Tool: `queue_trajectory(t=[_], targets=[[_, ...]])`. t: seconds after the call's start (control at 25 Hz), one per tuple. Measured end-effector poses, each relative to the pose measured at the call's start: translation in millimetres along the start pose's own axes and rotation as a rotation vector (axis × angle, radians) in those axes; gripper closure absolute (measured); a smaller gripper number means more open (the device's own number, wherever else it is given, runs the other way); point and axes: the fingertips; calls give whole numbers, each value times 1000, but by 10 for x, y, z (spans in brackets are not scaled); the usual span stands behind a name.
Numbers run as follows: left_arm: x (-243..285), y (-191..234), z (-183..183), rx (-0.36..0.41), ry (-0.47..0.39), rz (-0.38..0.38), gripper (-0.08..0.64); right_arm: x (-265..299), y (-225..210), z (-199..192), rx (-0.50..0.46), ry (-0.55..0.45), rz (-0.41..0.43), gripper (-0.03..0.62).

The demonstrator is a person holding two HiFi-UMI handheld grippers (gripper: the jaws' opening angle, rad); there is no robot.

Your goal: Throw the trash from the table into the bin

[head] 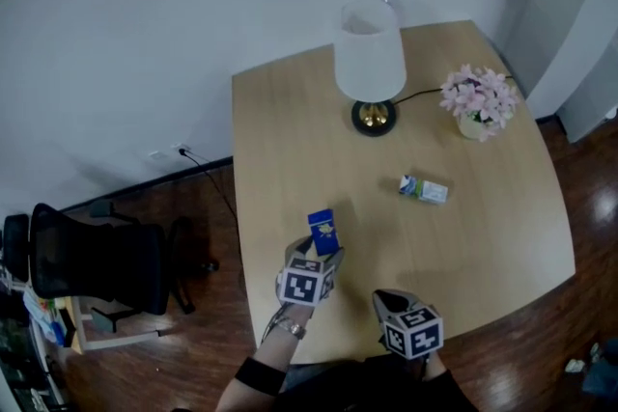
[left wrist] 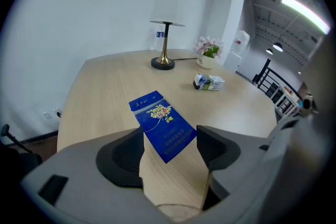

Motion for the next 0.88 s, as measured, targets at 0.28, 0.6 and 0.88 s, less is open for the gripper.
queue_trajectory(t=[0.28,0.6,0.88], targets=[[-764,125,-206,-16,-70,-32,235,214,606,-213,-69,43,22,588],[-1546,671,-708,-59,-94,-7,238,613,1544,-545,-142,108,94,588],[-2212,1495,-1419,-186,-84,90,238,1058,2461,-950,-236,214,195,588]])
Point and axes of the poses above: the fingertips, and each gripper's own axes: x forward along the fingers, y to its left, z out of its top, and after that the axes turned 14 degrees about -y, right-handed
